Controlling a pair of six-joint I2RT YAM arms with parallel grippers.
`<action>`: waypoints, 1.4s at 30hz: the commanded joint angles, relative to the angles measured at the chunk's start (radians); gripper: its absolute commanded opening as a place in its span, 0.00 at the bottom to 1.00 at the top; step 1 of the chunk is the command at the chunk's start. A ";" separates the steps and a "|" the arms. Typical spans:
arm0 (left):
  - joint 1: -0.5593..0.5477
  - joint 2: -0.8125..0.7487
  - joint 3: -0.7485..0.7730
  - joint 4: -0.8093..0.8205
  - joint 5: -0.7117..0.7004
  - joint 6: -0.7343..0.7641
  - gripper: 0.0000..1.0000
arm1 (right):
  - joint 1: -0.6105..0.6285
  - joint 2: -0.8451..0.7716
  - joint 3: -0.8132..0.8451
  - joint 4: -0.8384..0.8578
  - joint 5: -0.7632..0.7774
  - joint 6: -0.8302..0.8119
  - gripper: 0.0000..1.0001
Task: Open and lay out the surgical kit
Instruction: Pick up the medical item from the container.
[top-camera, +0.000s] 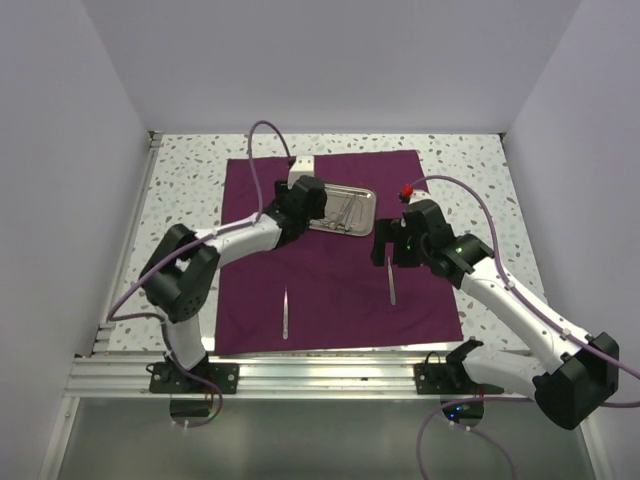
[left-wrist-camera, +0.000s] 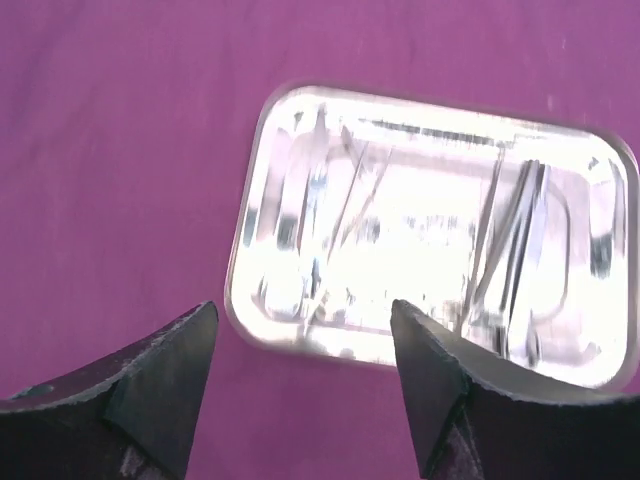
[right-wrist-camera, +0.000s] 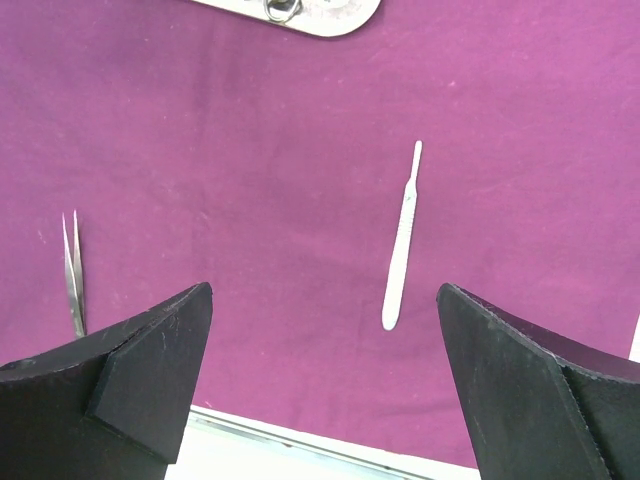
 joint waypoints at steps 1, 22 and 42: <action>0.016 0.121 0.171 0.060 0.048 0.146 0.72 | 0.001 -0.017 0.000 0.006 0.040 -0.031 0.99; 0.079 0.439 0.478 -0.069 0.076 0.183 0.48 | 0.002 -0.012 -0.009 0.018 0.003 -0.043 0.98; 0.107 0.486 0.503 -0.126 0.123 0.164 0.00 | 0.001 0.000 -0.008 0.019 0.006 -0.046 0.98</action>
